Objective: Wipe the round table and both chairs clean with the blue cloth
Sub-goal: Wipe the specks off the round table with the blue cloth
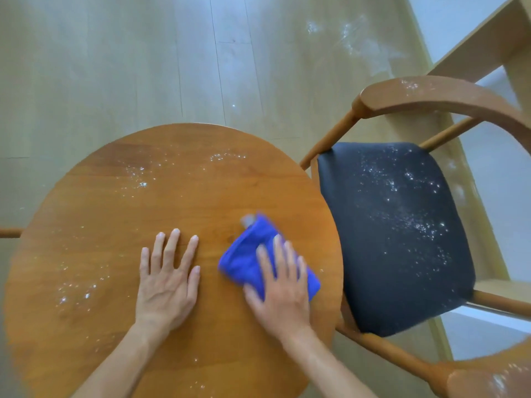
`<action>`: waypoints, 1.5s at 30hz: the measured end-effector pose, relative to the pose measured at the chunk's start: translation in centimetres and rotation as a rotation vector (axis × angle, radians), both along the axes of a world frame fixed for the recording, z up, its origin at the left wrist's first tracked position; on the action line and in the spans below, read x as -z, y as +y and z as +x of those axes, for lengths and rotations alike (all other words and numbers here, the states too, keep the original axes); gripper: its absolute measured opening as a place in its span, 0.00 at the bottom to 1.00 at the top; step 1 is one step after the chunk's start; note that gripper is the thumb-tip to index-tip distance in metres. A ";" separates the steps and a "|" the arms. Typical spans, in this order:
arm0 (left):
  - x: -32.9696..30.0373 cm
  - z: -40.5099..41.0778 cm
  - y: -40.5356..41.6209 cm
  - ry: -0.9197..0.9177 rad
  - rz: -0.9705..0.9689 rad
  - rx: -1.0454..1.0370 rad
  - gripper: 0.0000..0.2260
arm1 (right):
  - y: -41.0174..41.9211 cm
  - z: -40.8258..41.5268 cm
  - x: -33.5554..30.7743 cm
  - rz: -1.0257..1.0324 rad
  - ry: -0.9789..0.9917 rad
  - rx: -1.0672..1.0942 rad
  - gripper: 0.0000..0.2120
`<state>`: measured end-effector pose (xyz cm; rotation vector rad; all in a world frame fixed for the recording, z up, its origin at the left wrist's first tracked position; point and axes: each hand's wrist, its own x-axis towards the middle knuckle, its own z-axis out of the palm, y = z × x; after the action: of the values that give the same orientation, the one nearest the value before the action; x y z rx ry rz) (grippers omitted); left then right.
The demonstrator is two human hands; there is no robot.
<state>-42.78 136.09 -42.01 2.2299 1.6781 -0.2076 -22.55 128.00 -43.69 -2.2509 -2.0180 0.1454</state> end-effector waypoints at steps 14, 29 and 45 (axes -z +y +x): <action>0.8 -0.9 -0.1 0.060 0.044 0.068 0.28 | 6.2 11.9 -0.5 0.019 -0.028 0.243 0.28; 0.3 -1.3 0.7 0.042 -0.027 0.023 0.28 | -14.5 -4.0 0.3 0.055 0.086 -0.646 0.20; 0.0 -1.1 0.7 0.078 -0.059 0.045 0.28 | -5.8 2.6 -0.3 0.033 -0.036 0.536 0.28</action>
<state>-43.90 136.75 -41.96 2.2445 1.6404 -0.3551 -19.92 122.21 -43.38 -2.6858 -1.3457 0.0210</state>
